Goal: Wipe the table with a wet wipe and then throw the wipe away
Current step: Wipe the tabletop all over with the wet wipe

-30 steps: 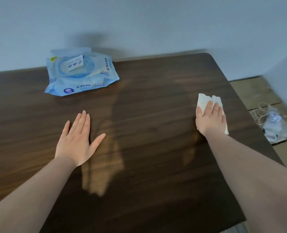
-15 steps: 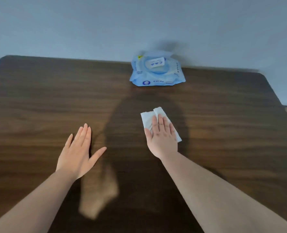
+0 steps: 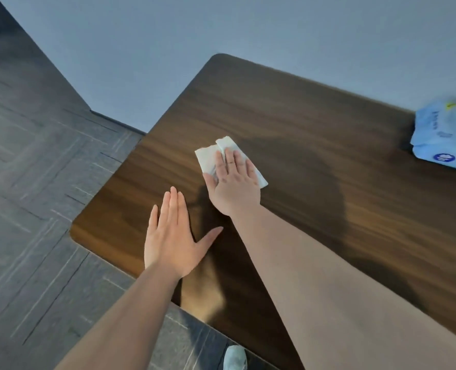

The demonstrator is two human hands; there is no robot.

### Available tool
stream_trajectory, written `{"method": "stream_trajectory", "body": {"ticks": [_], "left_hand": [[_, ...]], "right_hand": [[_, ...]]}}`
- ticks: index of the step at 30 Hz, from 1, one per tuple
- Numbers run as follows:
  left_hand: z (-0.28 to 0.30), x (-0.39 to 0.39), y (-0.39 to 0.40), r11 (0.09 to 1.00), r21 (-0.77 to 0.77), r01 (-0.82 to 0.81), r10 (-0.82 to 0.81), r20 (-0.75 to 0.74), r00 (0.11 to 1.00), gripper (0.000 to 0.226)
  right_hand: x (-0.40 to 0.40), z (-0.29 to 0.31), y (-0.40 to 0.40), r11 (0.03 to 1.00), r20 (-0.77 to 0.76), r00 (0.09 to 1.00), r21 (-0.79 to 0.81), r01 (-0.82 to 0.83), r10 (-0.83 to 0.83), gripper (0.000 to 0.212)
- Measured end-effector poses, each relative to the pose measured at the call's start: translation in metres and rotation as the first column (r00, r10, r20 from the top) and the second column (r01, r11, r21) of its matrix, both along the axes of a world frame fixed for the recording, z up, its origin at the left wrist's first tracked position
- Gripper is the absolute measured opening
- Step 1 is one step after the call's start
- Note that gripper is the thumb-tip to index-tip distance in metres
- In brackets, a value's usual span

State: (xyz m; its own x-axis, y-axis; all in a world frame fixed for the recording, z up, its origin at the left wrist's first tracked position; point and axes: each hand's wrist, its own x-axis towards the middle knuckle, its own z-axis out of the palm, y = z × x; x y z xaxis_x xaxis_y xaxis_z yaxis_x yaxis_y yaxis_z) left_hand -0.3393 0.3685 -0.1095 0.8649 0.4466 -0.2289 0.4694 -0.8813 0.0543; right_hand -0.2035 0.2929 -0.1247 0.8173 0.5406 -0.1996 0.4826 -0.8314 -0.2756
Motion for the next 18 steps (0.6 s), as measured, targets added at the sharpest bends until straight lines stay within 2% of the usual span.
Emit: {"method": "stream_trajectory", "body": {"ticks": [5, 9, 13, 16, 18], "left_hand": [[0.000, 0.000, 0.002, 0.999, -0.034, -0.009, 0.009, 0.005, 1.000, 0.115], [0.002, 0.000, 0.001, 0.999, -0.039, 0.000, 0.001, 0.020, 1.000, 0.113], [0.000, 0.001, 0.001, 1.000, 0.000, 0.019, -0.019, 0.002, 1.000, 0.110], [0.002, -0.001, 0.001, 0.999, 0.014, 0.051, -0.050, -0.016, 0.999, 0.106], [0.006, -0.001, -0.001, 0.989, 0.051, 0.137, -0.135, -0.036, 0.990, 0.101]], "right_hand": [[0.003, -0.002, 0.052, 0.999, 0.030, 0.999, 0.024, -0.046, 0.046, 0.061], [0.006, -0.005, 0.053, 0.997, 0.050, 0.996, 0.017, -0.069, 0.068, 0.062], [0.002, -0.004, 0.023, 1.000, 0.023, 1.000, 0.021, -0.021, 0.021, 0.062], [-0.001, -0.001, -0.028, 0.998, 0.004, 0.998, -0.013, 0.066, -0.066, 0.063], [-0.002, 0.000, -0.072, 0.987, -0.010, 0.988, -0.042, 0.155, -0.156, 0.063]]}}
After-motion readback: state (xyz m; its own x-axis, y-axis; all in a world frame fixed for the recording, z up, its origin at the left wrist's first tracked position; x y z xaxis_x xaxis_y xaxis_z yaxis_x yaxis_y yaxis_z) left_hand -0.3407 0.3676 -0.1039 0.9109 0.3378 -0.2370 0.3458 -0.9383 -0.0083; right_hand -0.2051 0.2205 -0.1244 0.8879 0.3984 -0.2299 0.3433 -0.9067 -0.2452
